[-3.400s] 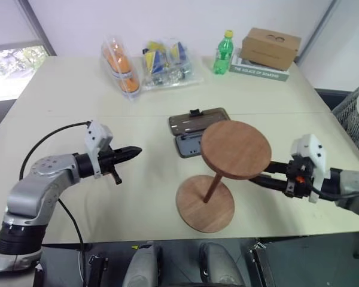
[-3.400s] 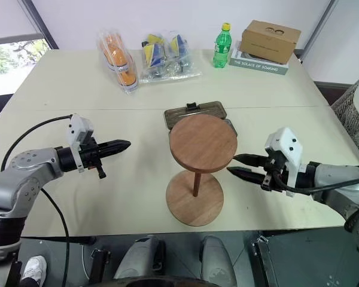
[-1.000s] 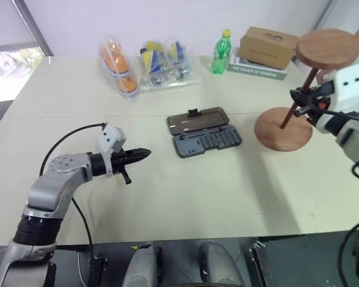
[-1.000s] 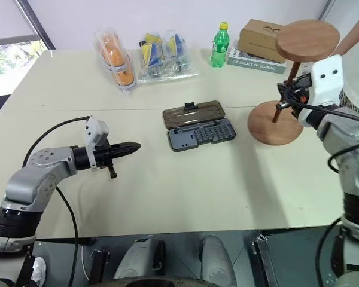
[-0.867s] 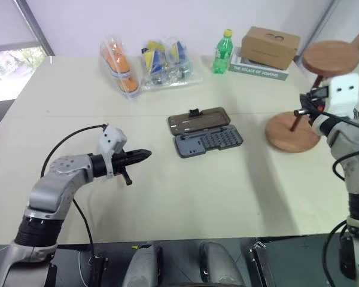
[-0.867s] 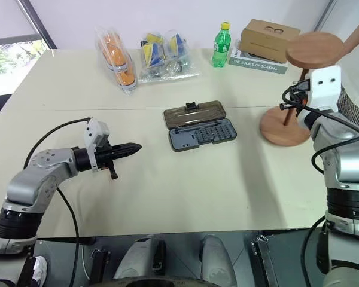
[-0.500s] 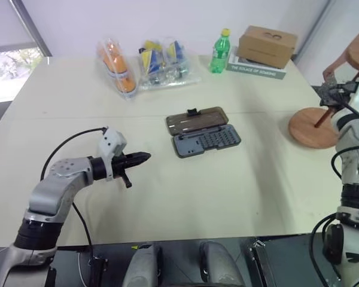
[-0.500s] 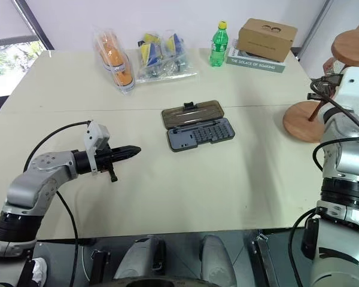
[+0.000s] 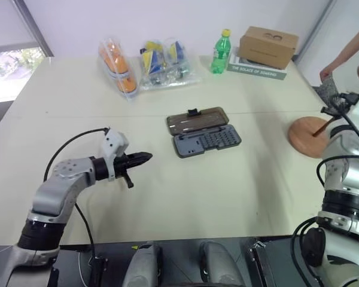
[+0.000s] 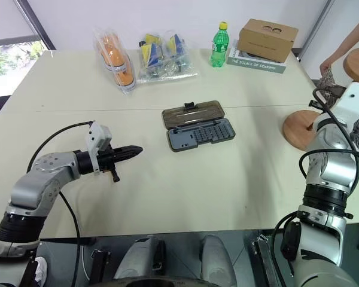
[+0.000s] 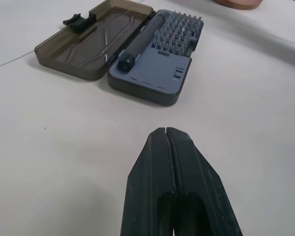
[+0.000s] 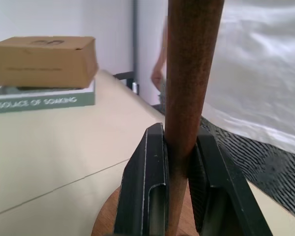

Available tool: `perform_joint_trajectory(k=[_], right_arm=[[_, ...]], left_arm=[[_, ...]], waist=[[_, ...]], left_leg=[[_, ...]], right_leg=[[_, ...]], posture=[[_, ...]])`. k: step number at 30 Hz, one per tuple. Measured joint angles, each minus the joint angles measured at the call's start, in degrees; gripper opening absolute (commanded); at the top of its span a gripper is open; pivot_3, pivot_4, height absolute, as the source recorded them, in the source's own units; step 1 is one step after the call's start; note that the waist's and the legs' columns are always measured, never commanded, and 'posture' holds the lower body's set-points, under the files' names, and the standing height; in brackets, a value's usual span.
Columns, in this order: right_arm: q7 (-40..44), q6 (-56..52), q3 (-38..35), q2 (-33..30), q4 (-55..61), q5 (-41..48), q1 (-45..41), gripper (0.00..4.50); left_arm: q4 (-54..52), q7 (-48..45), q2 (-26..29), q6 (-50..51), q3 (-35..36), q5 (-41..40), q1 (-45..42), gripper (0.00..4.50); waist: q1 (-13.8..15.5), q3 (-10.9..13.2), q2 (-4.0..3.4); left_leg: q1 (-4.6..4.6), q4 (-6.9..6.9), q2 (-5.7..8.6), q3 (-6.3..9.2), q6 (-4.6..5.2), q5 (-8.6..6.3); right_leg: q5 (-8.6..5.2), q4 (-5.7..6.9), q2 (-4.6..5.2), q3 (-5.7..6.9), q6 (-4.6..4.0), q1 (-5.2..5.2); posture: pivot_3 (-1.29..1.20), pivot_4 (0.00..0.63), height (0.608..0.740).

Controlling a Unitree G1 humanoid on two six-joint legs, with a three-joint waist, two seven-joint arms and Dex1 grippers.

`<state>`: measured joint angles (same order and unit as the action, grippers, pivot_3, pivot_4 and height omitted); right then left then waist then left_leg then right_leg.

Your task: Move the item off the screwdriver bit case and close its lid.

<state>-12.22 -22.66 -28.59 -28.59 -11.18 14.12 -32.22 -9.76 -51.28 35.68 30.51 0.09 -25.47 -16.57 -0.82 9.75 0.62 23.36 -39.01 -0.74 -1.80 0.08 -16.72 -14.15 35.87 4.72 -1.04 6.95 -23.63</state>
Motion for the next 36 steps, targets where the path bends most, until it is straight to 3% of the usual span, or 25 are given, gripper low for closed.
perform_joint_trajectory(k=[7,11,15,16,21,26,29,32,36], right_arm=[[-1.51,0.55,-1.31,0.41,-1.64,0.09,-0.59,0.04],[-0.88,-0.51,-0.92,0.64,-3.11,-0.30,0.29,1.94],[0.06,-2.26,0.29,1.43,-4.78,-0.45,2.26,4.21],[0.16,-2.29,0.31,1.43,-4.75,-0.46,2.26,4.43],[1.61,-5.05,0.42,1.46,0.33,-0.02,4.36,4.43],[7.05,-12.84,3.43,2.98,14.60,4.13,11.79,4.43],[14.48,-20.48,9.75,2.39,27.95,10.17,15.17,4.43],[19.80,-24.92,14.92,1.08,35.64,14.46,13.40,4.43],[23.34,-26.90,19.16,-0.01,35.60,15.27,8.06,4.43]], left_arm=[[-0.03,0.11,0.00,-0.12,-0.55,0.09,0.03,0.00],[-0.07,0.27,0.00,-0.12,-0.55,0.09,0.12,0.00],[-0.08,0.39,0.00,-0.12,-0.56,0.09,0.28,0.00],[-0.08,0.41,0.00,-0.12,-0.56,0.09,0.28,0.00],[-0.19,0.51,-0.01,-0.12,-0.62,0.09,0.43,0.00],[-0.27,0.34,0.41,-0.18,-0.61,0.12,0.87,0.00],[0.71,-0.25,1.37,-0.45,-0.33,0.08,0.31,0.00],[2.29,-0.99,1.85,-0.76,0.51,-0.03,-1.22,0.00],[5.46,-1.23,1.90,-1.10,1.20,0.00,-4.21,0.00]], waist=[[0.07,-0.04,0.07],[0.05,-0.06,0.10],[-0.14,0.11,-0.20],[-0.17,0.11,-0.22],[-0.23,0.11,-0.23],[-0.11,0.11,-0.24],[-0.43,0.13,-0.26],[-0.22,0.14,-0.26],[0.27,0.14,-0.21]], left_leg=[[-0.05,0.00,0.00,0.05,0.00,0.00],[-0.05,0.00,0.00,0.05,0.00,0.00],[-0.04,0.00,0.01,-0.01,0.00,0.00],[-0.04,0.00,0.01,-0.01,0.00,0.00],[-0.03,0.00,-0.01,0.00,0.01,0.00],[-0.03,0.00,-0.05,0.03,0.01,0.00],[-0.03,0.01,-0.10,0.02,0.02,0.00],[-0.03,-0.01,-0.10,0.05,0.01,0.00],[0.00,-0.05,-0.01,0.06,0.01,0.00]], right_leg=[[-0.01,-0.02,0.00,0.03,-0.01,0.10],[-0.01,-0.02,0.00,0.03,-0.02,0.10],[0.00,0.04,0.00,-0.04,-0.01,0.01],[0.00,0.05,0.00,-0.04,0.00,0.00],[-0.01,0.12,-0.05,-0.03,0.00,-0.04],[-0.01,0.16,-0.05,-0.03,0.00,-0.06],[-0.01,0.20,-0.11,-0.04,0.00,-0.12],[-0.02,0.24,-0.12,0.00,-0.01,-0.13],[-0.08,0.18,-0.07,0.02,-0.13,-0.09]], posture=[[0.00,0.150,0.740],[0.00,0.150,0.740],[0.00,0.150,0.740],[0.00,0.150,0.740],[0.00,0.150,0.740],[0.00,0.150,0.740],[0.00,0.150,0.740],[0.00,0.150,0.740],[0.00,0.150,0.740]])
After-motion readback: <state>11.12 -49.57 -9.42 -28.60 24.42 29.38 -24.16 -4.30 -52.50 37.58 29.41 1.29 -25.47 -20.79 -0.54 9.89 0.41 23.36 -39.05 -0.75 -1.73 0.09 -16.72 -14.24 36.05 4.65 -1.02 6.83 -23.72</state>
